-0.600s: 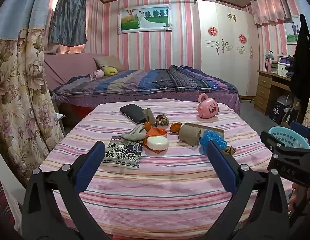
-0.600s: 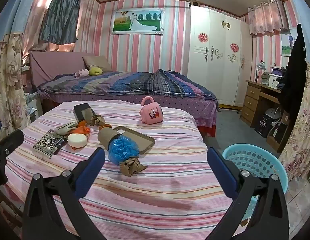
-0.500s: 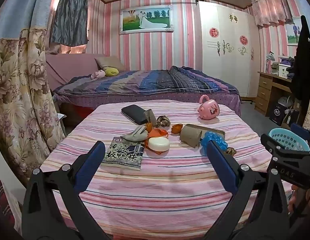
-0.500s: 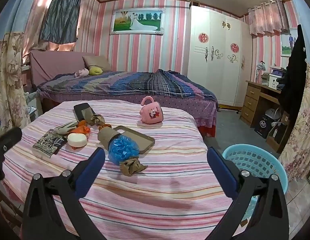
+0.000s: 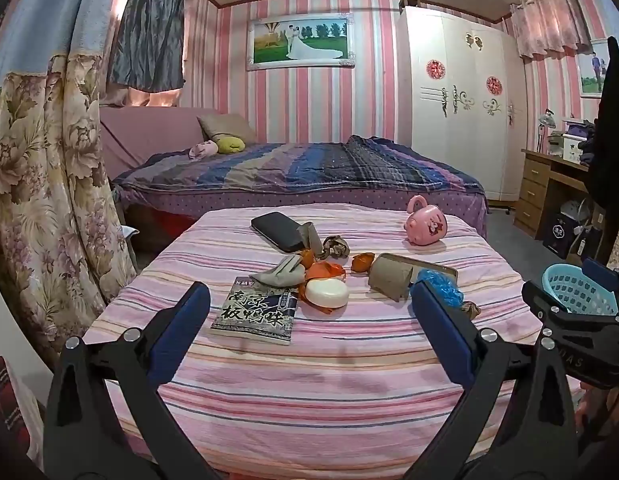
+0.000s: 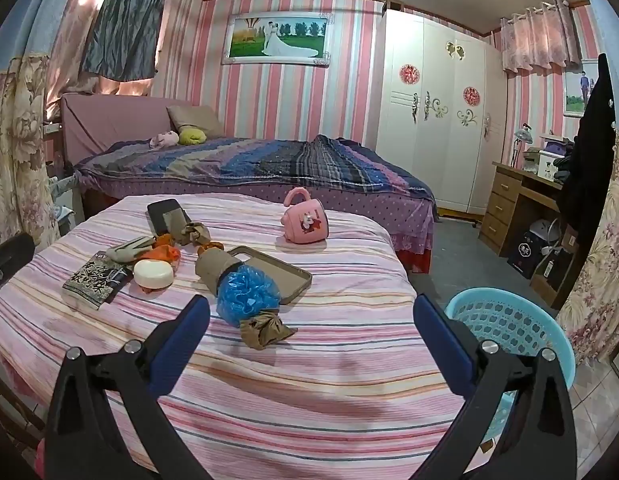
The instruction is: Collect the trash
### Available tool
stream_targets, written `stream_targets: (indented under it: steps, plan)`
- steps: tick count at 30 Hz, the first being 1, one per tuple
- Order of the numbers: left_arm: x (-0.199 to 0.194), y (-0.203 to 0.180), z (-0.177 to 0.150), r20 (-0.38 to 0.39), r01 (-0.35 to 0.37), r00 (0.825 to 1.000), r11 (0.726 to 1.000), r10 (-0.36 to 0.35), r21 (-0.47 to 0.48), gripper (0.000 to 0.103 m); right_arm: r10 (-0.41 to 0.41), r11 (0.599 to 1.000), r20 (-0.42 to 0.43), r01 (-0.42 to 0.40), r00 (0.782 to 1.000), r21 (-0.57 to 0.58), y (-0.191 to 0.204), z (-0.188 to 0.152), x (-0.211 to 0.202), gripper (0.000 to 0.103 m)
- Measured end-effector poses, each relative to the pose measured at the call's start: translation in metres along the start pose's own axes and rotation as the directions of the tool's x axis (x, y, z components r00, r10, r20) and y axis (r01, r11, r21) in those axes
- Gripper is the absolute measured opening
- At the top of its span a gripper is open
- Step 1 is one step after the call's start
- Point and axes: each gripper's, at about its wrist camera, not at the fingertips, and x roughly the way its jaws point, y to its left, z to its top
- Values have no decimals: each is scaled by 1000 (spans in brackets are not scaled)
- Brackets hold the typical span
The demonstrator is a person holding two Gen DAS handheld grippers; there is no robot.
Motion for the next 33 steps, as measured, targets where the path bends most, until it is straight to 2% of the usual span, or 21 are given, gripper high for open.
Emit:
stream_targets:
  steps: [33]
  plan:
    - [0,7,-2,5,-15,1000,1000,15,-3,98,-8,1000,-4,8,1000,-10,-1,-2,3,99]
